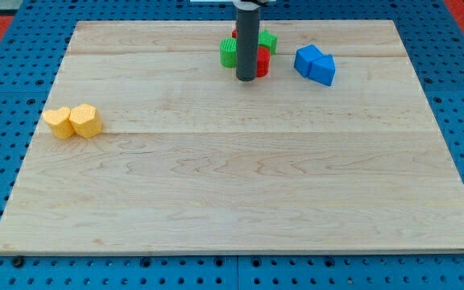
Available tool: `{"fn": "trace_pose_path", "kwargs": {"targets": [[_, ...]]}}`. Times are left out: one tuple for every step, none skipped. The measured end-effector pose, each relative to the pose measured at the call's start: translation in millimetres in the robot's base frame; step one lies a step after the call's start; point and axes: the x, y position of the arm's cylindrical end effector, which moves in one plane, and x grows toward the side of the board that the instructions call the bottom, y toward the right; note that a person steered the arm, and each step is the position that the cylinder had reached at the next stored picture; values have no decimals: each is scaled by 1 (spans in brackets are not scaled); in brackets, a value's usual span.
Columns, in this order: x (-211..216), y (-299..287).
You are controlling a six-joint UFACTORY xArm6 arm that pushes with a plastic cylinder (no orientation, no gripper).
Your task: Move the red circle into the green circle
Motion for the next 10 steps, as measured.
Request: {"fn": "trace_pose_path", "kwargs": {"targets": [[8,31],[36,138],[35,249],[25,307],[21,318],[24,318],[23,327],[-5,323],[-40,257],[-40,195]]}}
